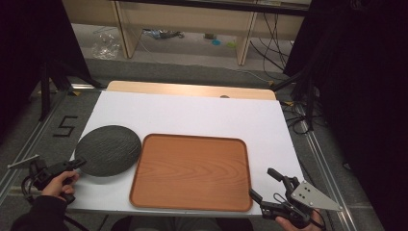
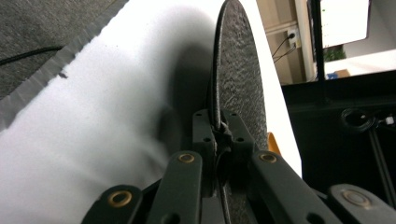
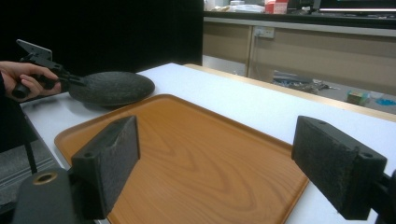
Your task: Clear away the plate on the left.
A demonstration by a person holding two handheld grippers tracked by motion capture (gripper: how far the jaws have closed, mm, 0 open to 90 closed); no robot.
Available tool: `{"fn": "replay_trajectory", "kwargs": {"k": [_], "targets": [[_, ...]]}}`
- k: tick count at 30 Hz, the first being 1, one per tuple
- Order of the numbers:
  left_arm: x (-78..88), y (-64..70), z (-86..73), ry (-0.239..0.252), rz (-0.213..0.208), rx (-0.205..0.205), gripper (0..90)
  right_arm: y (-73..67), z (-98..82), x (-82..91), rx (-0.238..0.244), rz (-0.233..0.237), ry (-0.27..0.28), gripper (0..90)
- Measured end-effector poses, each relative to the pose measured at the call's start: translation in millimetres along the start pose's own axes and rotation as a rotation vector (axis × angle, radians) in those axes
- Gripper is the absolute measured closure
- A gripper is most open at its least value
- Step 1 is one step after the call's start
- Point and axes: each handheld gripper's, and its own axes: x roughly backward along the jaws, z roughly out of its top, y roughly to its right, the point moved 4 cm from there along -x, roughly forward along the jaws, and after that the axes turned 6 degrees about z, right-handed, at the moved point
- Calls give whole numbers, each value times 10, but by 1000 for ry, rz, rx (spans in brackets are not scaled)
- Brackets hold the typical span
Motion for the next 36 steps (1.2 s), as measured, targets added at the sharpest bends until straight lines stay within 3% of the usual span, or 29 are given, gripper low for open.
{"fn": "replay_trajectory", "kwargs": {"k": [5,6,7,9,12,20,24,26,31,32,35,36], "targets": [[-4,-10,7,5,-14,0,861,2,-2,-1,0,-1,-2,164],[-7,-22,6,13,-2,18,862,1,0,-1,0,-2,0,165],[-9,-32,2,15,-22,28,864,1,4,-1,2,0,2,165],[-7,-9,15,25,1,18,865,2,1,0,1,0,1,166],[6,-4,36,27,-15,25,865,7,1,7,0,-4,-2,166],[29,36,52,44,-4,28,864,1,0,-2,0,0,1,166],[54,29,69,65,22,42,863,4,4,0,1,-3,5,166],[59,15,76,68,9,55,864,3,-2,-7,-2,-2,5,165],[88,55,93,92,19,25,862,8,-1,8,-5,-7,-5,162],[91,55,95,92,17,23,862,7,-1,-3,-11,1,13,162],[109,53,101,96,26,42,859,10,7,5,-4,-11,13,162],[123,57,115,104,9,46,857,9,4,1,-4,-8,11,162]]}}
